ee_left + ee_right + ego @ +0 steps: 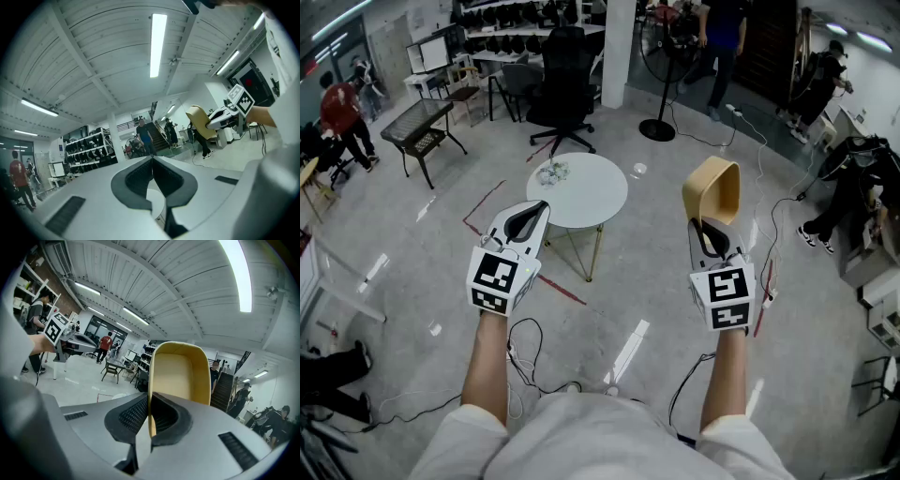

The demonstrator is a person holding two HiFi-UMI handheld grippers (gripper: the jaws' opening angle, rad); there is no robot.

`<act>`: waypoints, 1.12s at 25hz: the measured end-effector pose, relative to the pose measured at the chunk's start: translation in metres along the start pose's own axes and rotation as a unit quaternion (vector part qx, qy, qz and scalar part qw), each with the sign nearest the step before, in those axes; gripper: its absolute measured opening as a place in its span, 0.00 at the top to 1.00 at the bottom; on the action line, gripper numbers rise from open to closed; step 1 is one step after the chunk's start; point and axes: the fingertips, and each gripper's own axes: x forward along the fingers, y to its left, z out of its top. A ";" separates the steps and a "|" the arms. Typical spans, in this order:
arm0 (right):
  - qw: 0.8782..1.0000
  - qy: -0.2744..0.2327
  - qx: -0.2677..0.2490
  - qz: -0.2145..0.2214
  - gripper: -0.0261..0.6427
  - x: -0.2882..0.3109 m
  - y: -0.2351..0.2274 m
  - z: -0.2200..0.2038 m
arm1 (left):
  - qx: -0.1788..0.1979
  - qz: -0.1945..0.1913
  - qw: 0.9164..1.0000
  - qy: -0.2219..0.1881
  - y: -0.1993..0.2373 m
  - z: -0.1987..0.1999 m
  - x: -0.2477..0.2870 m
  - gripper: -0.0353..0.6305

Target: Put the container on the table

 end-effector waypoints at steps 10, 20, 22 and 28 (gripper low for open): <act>1.000 -0.019 0.011 0.014 0.93 -0.013 -0.010 0.000 | 0.014 0.004 1.000 0.006 -0.022 0.009 -0.008 0.92; 0.999 -0.016 0.024 0.039 0.92 0.020 -0.021 -0.032 | 0.003 0.015 0.999 0.030 -0.027 -0.020 0.014 0.92; 0.999 -0.015 0.021 0.042 0.92 0.040 -0.023 -0.035 | 0.000 0.019 0.999 0.032 -0.018 -0.029 0.027 0.92; 0.998 -0.008 0.022 0.056 0.92 0.121 -0.027 -0.033 | -0.005 0.025 0.999 0.037 0.029 -0.060 0.085 0.92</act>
